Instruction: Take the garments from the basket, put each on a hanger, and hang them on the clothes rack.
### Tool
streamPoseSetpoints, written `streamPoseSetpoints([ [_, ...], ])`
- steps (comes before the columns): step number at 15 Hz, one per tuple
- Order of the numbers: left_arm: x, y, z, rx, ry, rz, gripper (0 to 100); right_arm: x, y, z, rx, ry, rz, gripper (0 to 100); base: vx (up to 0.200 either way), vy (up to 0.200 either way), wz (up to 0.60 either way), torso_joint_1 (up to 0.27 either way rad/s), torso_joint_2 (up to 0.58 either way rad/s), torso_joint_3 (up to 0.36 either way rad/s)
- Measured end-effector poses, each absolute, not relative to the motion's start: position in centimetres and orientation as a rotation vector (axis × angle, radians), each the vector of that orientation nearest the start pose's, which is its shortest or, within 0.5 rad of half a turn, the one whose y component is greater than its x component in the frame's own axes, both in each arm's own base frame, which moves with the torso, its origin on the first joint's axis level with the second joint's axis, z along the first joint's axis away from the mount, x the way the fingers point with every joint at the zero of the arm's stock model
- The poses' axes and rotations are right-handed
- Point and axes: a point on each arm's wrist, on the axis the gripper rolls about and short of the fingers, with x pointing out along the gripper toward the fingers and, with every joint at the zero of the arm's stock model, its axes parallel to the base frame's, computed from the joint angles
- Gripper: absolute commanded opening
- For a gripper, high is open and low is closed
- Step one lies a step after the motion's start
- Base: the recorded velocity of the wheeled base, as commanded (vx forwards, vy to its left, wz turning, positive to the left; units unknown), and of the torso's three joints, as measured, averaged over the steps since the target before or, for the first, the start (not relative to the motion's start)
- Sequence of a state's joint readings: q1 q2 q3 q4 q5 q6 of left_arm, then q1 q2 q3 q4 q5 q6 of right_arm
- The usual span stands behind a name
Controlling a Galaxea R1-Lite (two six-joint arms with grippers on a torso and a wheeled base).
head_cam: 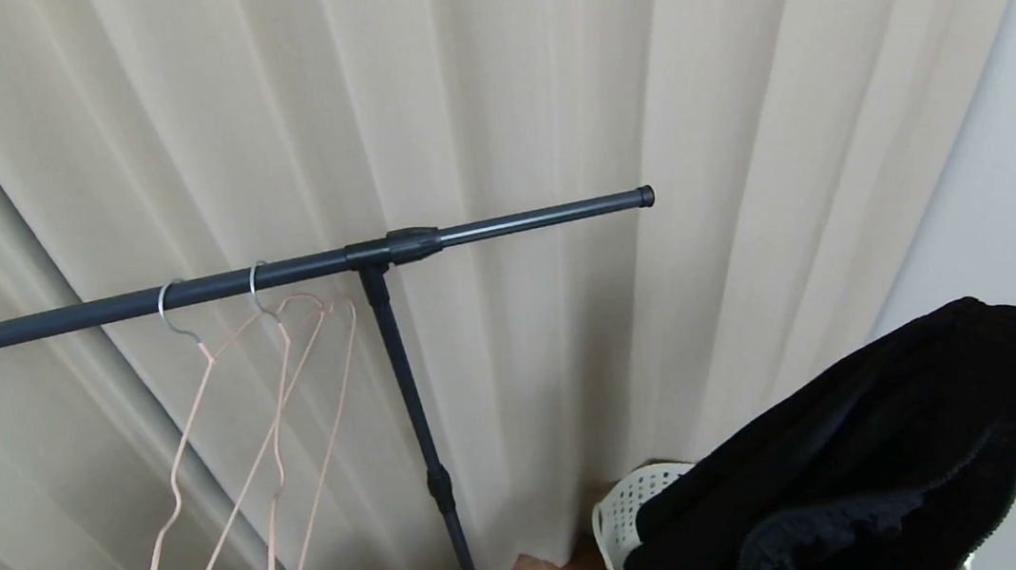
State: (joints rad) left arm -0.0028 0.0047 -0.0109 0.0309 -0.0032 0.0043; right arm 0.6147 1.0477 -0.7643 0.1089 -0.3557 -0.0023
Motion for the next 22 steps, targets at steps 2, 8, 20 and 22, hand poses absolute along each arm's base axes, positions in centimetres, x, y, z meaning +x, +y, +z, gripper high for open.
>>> streamPoseSetpoints([
  [2,-2.33,0.0,7.54,0.004,0.025,-0.005,100,11.22,6.96,24.5,-0.186,0.346,0.256,0,-0.2,0.0,0.0,0.0,0.01,-0.007],
  [8,-2.34,0.0,7.58,0.002,0.023,-0.005,100,11.09,6.87,24.58,-0.182,0.341,0.256,0,-0.133,0.133,0.0,-0.002,0.0,0.003],
  [20,-2.34,0.0,7.58,0.002,0.024,-0.006,100,11.01,6.82,24.56,-0.182,0.341,0.258,0,-0.083,0.117,0.0,0.007,0.0,0.001],
  [22,-2.34,0.0,7.58,0.002,0.023,-0.005,100,11.0,6.81,24.55,-0.182,0.34,0.258,0,-0.2,0.0,0.0,-0.01,0.0,0.01],
])
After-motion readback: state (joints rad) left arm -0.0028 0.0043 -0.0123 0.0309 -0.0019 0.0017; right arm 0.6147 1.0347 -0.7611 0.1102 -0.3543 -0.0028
